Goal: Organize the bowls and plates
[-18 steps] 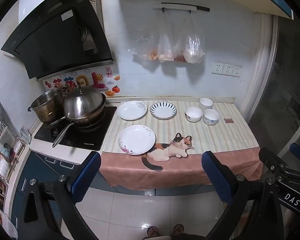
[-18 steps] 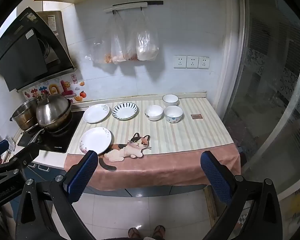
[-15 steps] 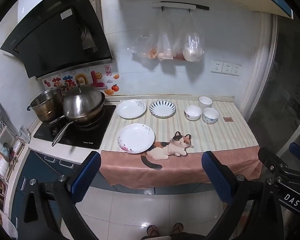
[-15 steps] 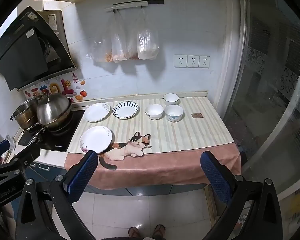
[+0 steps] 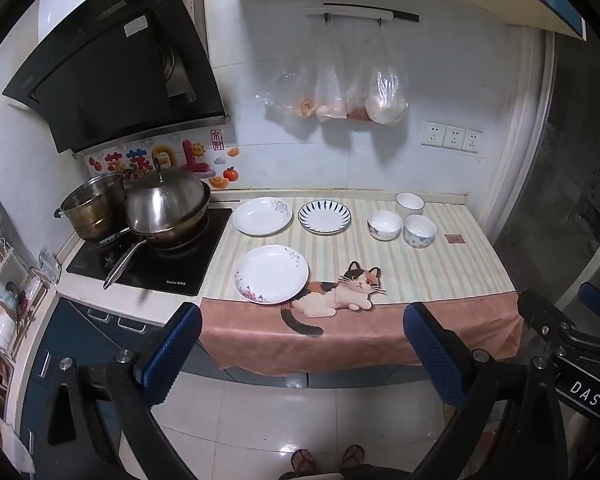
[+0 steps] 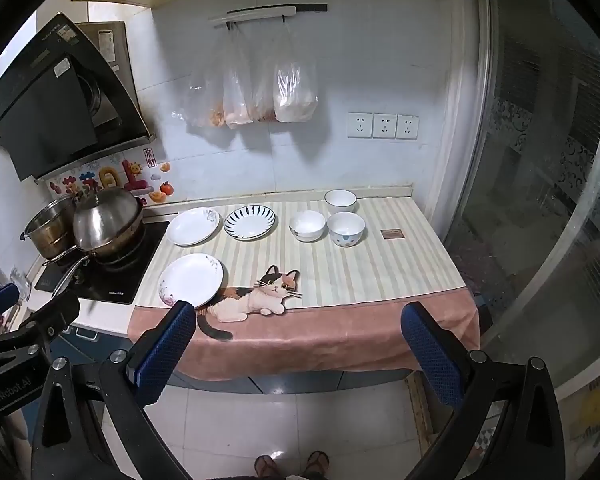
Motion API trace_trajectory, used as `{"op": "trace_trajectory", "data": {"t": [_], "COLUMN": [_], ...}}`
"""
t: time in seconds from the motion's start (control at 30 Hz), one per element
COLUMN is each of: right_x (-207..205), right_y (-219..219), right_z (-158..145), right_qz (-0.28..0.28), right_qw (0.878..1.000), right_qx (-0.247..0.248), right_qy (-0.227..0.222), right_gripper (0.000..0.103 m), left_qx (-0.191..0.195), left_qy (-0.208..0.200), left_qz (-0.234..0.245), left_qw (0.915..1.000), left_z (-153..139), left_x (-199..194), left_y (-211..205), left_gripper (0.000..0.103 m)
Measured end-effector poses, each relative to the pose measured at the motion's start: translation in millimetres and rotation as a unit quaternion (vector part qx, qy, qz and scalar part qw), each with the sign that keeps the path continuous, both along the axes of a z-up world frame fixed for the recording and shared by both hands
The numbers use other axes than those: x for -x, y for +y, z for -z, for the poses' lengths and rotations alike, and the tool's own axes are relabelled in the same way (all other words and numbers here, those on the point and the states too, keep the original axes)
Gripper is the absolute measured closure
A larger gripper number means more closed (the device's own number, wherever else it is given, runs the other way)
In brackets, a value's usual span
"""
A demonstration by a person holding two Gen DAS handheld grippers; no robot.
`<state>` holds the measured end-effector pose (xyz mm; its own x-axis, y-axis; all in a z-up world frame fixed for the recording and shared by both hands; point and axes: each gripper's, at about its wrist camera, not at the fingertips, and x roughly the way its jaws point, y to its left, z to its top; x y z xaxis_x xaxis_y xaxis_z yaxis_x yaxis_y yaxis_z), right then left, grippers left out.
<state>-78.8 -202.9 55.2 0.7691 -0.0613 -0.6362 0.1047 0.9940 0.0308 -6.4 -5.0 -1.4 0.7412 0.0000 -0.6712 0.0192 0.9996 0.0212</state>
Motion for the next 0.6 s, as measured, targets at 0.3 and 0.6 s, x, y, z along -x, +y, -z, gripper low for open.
{"op": "trace_trajectory", "data": {"t": [0.3,0.6], "right_x": [-0.3,1.4], "right_y": [-3.8,-4.0], "right_z": [-2.4,-3.5], "right_qz": [0.000,0.000], "right_qw": [1.000,1.000], "right_qx": [-0.001,-0.001], "right_qy": [-0.003,-0.006], "right_gripper": [0.000,0.000], "left_qx": [0.004,0.005], "left_qy": [0.005,0.003], "left_qz": [0.004,0.004], "left_qw": [1.0000,1.0000], "left_z": [1.2,-0.9], "left_x": [1.5,0.4], "left_y": [3.8,4.4], "left_gripper": [0.000,0.000]}}
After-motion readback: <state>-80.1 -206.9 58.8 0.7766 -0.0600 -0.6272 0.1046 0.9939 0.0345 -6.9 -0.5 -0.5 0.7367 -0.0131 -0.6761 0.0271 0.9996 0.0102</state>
